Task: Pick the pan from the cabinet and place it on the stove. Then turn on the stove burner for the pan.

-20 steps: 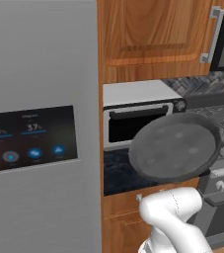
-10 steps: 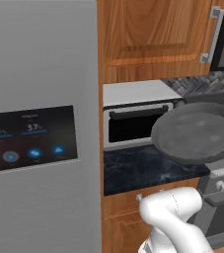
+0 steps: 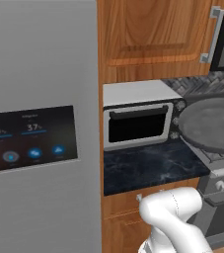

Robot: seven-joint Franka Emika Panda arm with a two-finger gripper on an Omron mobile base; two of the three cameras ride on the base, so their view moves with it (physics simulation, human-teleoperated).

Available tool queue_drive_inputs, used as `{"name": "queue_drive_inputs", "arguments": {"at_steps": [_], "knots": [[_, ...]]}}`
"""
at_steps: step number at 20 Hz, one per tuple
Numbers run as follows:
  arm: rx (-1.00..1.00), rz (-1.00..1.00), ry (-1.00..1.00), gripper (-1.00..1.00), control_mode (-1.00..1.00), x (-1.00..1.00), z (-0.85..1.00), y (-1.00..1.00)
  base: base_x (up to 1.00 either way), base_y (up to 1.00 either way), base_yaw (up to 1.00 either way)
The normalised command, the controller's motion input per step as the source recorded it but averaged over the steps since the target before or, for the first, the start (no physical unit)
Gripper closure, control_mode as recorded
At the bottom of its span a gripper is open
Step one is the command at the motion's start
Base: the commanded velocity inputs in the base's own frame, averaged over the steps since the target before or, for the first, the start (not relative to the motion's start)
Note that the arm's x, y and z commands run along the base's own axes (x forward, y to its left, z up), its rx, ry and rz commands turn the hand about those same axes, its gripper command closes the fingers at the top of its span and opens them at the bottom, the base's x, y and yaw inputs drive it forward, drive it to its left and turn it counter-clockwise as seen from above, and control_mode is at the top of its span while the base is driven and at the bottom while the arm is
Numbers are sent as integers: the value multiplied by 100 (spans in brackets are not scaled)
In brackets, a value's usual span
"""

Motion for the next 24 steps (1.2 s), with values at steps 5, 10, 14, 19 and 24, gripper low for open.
{"name": "queue_drive_inputs", "arguments": {"at_steps": [5, 10, 14, 19, 24], "knots": [[5, -8, -6, 100, -100, 10, -37, -92, 0, 0, 0], [4, -5, -2, 100, -100, 17, -38, -87, 0, 0, 0], [4, -6, 0, 100, -100, 21, -28, -71, 0, 0, 0], [2, -12, 0, 100, -100, 39, -33, -47, 0, 0, 0], [3, -13, -3, 100, -100, 44, -38, -33, 0, 0, 0]]}}
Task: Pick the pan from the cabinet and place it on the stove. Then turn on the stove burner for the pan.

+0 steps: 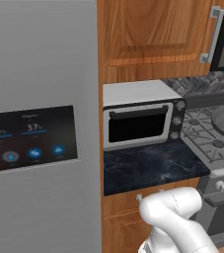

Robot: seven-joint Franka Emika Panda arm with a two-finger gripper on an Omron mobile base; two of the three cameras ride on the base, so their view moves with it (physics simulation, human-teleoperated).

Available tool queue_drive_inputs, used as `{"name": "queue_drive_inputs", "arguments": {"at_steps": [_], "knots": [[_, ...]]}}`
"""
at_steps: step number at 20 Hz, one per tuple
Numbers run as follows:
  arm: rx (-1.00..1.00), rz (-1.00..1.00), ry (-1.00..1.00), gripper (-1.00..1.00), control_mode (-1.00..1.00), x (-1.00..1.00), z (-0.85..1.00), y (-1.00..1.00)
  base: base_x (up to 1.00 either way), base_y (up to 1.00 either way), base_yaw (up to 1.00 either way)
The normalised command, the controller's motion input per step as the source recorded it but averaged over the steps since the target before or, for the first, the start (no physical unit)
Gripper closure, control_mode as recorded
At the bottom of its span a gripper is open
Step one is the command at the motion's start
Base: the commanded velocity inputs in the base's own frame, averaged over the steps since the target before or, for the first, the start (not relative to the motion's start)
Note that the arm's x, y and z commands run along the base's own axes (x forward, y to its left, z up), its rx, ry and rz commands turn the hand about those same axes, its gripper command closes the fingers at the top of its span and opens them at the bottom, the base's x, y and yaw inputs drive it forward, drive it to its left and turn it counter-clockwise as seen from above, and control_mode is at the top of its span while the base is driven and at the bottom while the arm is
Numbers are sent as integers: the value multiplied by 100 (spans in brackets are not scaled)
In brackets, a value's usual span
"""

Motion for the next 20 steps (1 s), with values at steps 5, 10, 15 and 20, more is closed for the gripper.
{"name": "queue_drive_inputs", "arguments": {"at_steps": [5, 10, 15, 20], "knots": [[4, -15, -7, 100, -100, 41, -44, -25, 0, 0, 0], [3, -13, -5, 100, -100, 40, -37, -18, 0, 0, 0], [1, -12, -4, 100, -100, 41, -36, -8, 0, 0, 0], [1, -11, -1, 100, -100, 35, -35, -8, 0, 0, 0]]}}
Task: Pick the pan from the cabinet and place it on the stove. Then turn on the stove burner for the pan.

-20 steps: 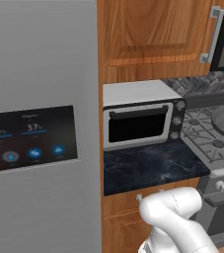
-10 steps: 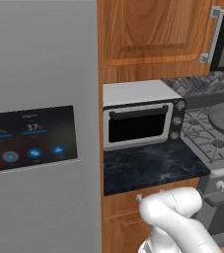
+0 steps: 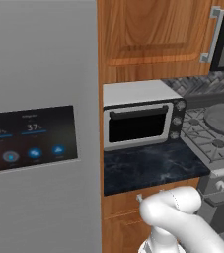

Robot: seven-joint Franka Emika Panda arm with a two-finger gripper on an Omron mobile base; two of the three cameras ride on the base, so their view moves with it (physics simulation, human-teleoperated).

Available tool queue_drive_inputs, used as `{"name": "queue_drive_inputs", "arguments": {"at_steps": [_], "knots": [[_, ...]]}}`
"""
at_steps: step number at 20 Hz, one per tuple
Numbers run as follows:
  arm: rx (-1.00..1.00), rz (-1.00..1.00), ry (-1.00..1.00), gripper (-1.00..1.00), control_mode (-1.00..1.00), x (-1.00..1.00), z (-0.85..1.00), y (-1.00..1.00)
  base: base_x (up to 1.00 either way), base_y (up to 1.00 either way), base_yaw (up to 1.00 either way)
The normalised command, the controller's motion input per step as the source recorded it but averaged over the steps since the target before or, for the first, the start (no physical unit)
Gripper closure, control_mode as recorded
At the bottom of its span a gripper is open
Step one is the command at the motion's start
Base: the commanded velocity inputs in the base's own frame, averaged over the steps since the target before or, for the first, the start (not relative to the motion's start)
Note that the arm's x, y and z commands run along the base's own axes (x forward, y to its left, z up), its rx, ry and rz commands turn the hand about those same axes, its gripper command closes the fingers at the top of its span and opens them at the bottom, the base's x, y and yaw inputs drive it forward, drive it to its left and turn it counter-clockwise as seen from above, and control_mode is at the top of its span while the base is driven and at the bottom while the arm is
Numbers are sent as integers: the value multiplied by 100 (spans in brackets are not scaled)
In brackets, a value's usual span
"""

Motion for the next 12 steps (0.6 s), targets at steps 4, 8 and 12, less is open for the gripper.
{"name": "queue_drive_inputs", "arguments": {"at_steps": [4, 8, 12], "knots": [[1, -9, 0, 100, -100, 30, -34, -20, 0, 0, 0], [2, -7, 0, 100, -100, 24, -25, -36, 0, 0, 0], [2, -4, 0, 100, -100, 11, -29, -40, 0, 0, 0]]}}
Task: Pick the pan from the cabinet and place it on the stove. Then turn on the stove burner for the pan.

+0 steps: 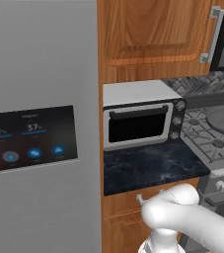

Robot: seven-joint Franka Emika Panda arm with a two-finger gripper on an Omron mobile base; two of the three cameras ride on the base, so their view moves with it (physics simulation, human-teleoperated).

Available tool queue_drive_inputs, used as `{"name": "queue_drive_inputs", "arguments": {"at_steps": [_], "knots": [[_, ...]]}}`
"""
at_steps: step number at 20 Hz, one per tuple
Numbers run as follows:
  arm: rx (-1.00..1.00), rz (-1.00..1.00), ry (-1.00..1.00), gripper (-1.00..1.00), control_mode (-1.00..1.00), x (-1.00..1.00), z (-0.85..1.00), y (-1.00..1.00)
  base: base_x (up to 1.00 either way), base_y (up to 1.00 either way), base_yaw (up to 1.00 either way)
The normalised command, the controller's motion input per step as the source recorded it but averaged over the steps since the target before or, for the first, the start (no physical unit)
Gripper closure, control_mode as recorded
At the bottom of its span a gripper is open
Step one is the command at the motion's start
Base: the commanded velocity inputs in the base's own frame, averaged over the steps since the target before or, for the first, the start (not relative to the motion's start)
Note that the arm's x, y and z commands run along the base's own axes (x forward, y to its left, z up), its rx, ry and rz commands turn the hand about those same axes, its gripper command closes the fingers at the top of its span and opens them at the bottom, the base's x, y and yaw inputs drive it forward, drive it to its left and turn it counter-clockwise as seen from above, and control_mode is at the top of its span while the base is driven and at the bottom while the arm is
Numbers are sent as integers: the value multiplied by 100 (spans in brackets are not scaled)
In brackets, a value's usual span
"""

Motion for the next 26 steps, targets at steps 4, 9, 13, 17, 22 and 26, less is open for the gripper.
{"name": "queue_drive_inputs", "arguments": {"at_steps": [4, 9, 13, 17, 22, 26], "knots": [[0, -2, 0, 100, -100, 0, -40, -29, 0, 0, 0], [0, 0, 0, 100, -100, 0, -47, -17, 0, 0, 0], [0, -1, 2, 100, -100, 0, -45, -19, 0, 0, 0], [0, 0, 3, 100, -100, 0, -41, -19, 0, 0, 0], [0, 0, 3, 100, -100, 0, -42, -11, 0, 0, 0], [0, 0, 3, 100, -100, 4, -40, -5, 0, 0, 0]]}}
